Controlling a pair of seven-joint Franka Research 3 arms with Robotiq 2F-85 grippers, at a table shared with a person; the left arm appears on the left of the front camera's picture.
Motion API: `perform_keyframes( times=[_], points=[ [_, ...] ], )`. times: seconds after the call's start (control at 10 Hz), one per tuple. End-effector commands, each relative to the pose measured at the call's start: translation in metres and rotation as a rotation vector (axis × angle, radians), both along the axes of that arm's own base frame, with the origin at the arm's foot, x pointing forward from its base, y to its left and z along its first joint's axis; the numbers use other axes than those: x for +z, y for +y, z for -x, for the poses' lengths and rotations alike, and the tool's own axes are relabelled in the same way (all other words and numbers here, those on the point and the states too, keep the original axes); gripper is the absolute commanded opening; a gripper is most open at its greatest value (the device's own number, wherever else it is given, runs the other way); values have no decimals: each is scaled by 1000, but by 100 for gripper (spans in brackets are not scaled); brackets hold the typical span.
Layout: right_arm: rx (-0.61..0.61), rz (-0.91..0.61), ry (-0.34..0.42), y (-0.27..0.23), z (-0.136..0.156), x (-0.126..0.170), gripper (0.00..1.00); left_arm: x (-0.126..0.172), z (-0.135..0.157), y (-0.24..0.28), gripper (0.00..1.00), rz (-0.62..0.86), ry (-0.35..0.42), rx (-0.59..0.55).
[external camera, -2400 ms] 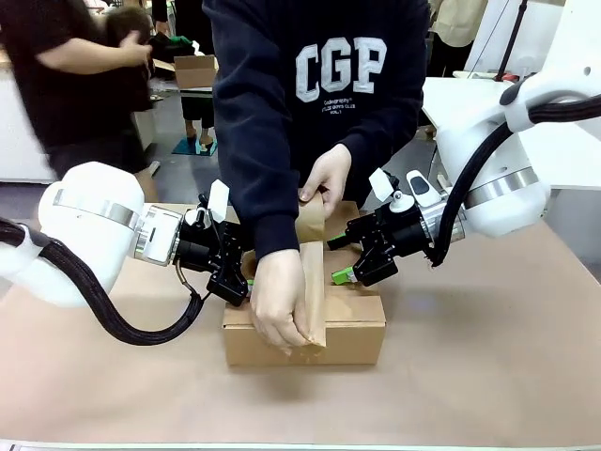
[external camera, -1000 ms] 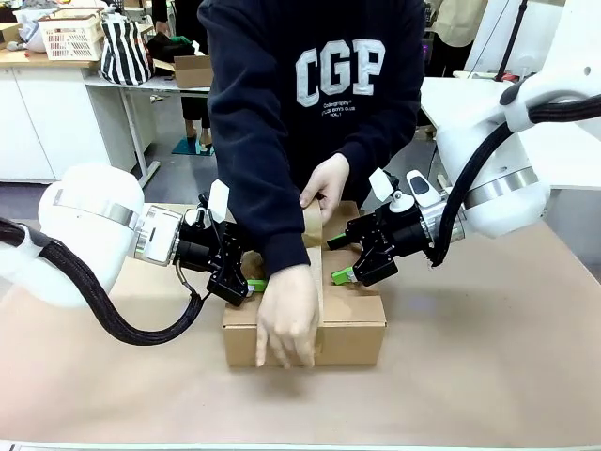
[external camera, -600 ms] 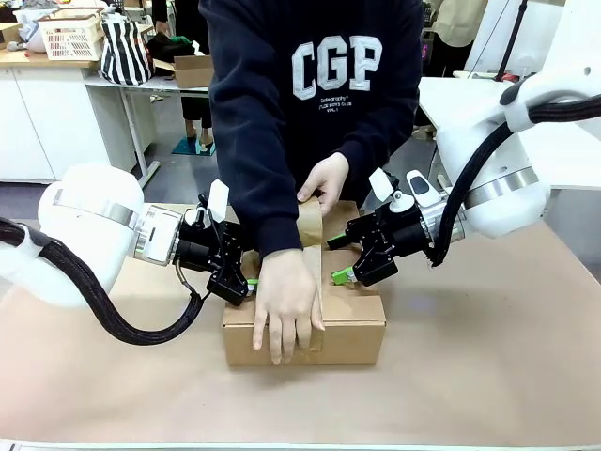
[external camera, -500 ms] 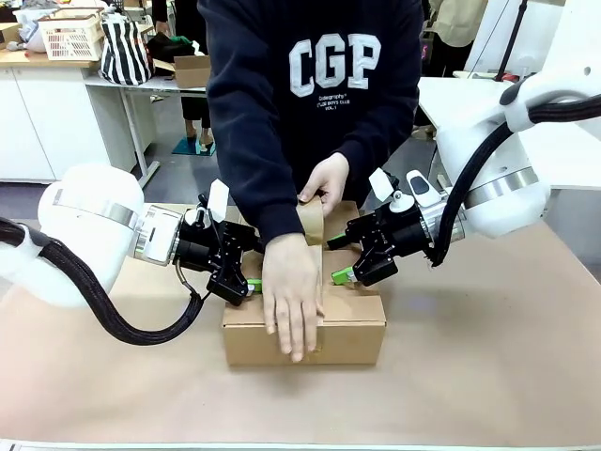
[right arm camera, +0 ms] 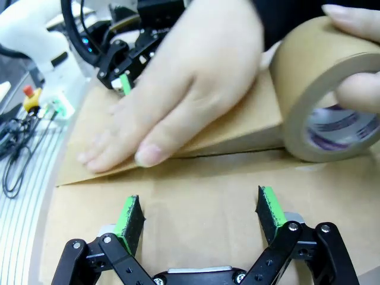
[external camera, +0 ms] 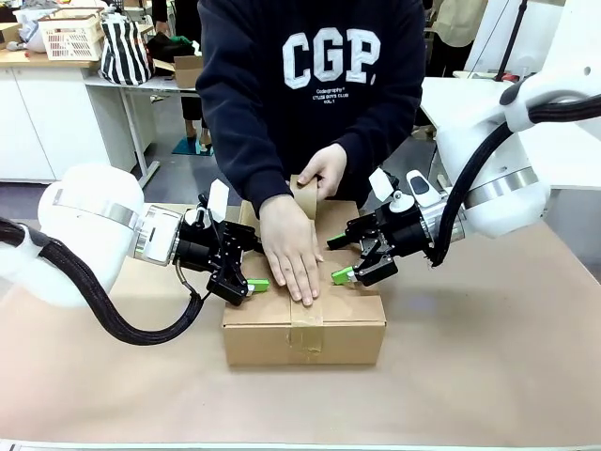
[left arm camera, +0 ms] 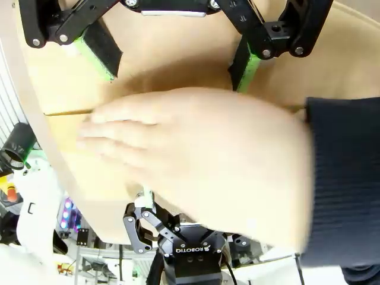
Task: Pack the gift set into the box.
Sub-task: Press and hold the closed box until the human finishes sealing it.
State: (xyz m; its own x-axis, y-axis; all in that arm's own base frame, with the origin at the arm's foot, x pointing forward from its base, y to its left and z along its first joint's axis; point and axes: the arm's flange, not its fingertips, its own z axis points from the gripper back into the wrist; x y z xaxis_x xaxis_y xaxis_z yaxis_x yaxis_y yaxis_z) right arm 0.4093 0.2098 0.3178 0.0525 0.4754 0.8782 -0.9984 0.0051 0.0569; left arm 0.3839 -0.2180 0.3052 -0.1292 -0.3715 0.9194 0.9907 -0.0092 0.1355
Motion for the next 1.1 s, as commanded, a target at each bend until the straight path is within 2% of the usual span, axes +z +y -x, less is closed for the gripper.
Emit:
perform_keyframes(
  times=[0.0,1.0],
  points=[
    [-2,6,4,0,1,-3,100,-3,2,1,100,-11,1,-13],
    [-2,6,4,0,1,-3,100,-3,2,1,100,-11,1,-13]
  ],
)
